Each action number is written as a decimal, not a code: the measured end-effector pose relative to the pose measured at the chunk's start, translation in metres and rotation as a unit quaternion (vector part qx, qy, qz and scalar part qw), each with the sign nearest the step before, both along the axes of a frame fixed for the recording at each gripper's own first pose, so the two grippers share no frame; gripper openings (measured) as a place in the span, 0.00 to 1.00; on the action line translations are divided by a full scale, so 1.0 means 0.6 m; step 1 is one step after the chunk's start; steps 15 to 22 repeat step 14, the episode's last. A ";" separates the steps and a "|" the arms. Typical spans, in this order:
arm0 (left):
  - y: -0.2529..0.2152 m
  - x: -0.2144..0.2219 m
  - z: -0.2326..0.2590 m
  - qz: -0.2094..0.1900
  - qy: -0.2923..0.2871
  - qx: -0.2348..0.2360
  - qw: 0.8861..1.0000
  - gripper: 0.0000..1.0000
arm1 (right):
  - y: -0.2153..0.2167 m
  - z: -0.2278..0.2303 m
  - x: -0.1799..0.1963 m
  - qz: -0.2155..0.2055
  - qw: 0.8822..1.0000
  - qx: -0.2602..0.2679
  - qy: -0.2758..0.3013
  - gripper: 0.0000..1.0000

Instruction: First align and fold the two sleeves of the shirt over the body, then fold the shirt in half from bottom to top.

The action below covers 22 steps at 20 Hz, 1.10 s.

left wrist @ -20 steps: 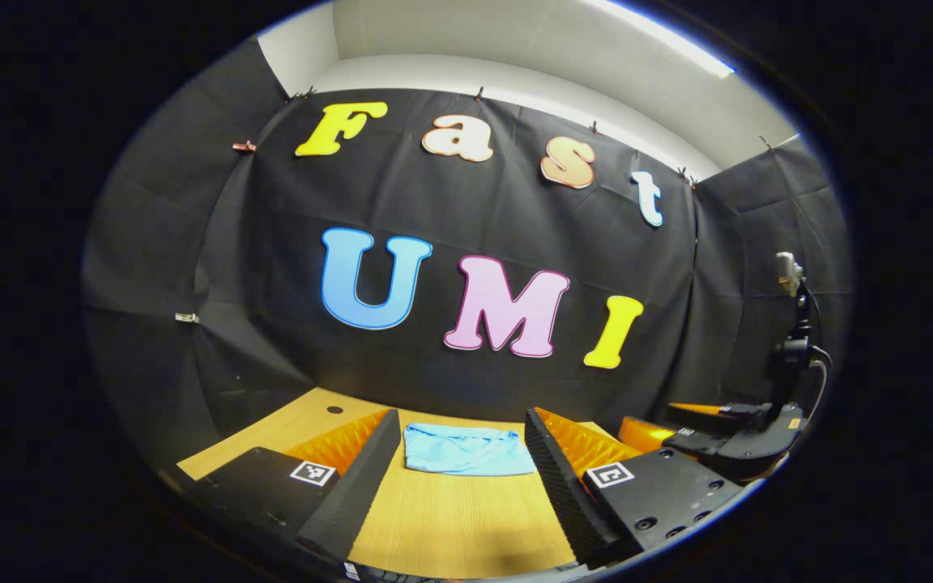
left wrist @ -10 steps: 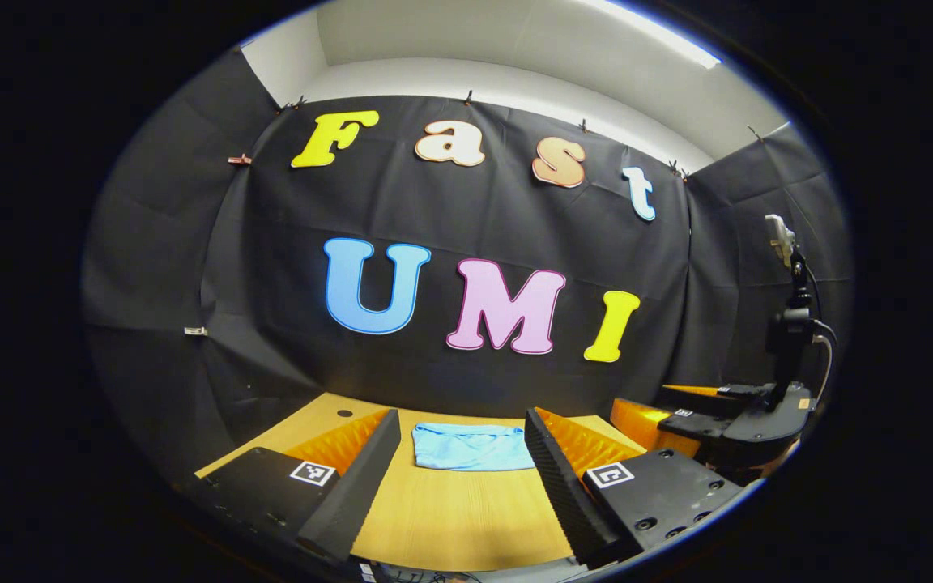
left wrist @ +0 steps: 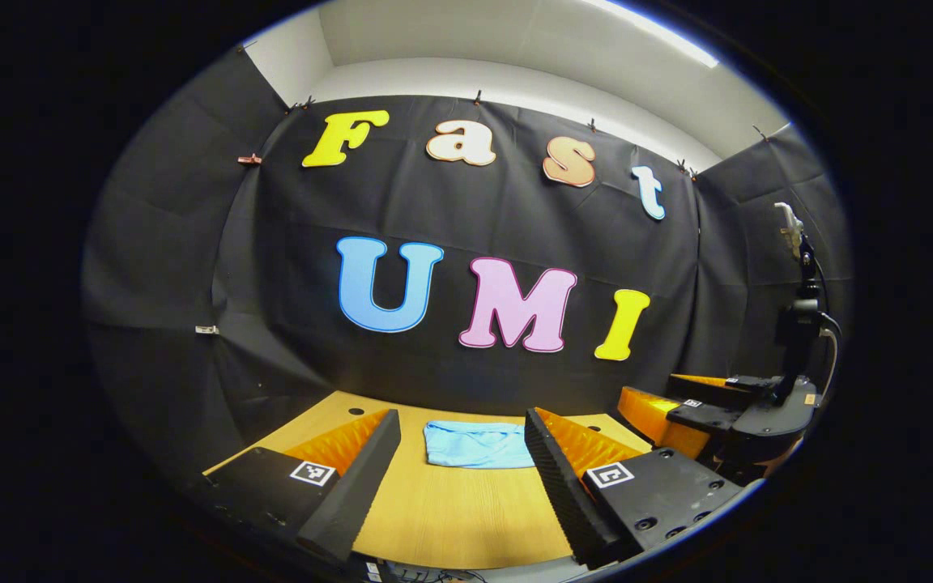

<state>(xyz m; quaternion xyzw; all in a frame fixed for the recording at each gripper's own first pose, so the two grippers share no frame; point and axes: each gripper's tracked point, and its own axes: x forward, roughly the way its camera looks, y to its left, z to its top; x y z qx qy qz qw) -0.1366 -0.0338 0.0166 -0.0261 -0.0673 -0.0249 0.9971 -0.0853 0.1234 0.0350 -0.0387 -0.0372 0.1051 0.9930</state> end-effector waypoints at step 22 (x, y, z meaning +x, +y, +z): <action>-0.024 0.006 -0.014 -0.002 0.011 0.011 1.000 0.97 | -0.014 -0.011 -0.001 0.002 1.000 0.009 0.007 0.97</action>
